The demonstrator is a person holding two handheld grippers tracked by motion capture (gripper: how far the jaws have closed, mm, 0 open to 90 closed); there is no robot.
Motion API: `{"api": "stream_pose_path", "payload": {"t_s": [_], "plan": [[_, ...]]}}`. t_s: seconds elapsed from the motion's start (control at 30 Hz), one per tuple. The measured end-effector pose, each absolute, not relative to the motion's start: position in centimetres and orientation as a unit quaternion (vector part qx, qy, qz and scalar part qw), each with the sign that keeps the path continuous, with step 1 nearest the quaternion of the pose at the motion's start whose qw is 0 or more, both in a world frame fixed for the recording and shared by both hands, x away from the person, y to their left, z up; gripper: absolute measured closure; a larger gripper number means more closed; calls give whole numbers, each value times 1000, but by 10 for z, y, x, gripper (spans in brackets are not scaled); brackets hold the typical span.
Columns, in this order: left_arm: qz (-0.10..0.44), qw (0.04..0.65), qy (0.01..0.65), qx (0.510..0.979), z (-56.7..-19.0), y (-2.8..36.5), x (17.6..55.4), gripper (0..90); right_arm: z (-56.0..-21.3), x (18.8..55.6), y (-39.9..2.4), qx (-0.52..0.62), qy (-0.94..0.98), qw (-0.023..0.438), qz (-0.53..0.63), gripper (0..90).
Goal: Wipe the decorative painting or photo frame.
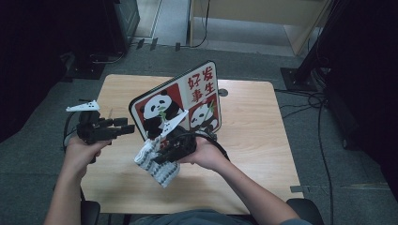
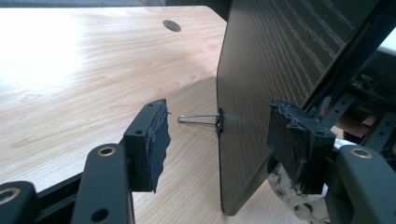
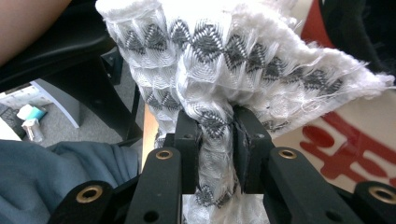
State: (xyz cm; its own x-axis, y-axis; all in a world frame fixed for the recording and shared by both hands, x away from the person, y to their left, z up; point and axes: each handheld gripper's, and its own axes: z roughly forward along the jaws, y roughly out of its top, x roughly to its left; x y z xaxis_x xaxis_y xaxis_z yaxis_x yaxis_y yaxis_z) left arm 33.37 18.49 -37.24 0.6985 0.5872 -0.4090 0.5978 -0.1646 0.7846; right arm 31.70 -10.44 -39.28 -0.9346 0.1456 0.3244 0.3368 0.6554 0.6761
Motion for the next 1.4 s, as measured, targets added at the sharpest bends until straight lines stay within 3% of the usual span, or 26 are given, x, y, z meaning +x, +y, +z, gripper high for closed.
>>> {"api": "stream_pose_path", "payload": {"t_s": [0.77,1.4], "plan": [[10,524,408,747,-364,212,318,381,-346,313,-61,-72,-910,119,-390,746],[12,534,414,737,-364,220,317,381,-287,334,-44,-58,-898,87,-428,746]]}}
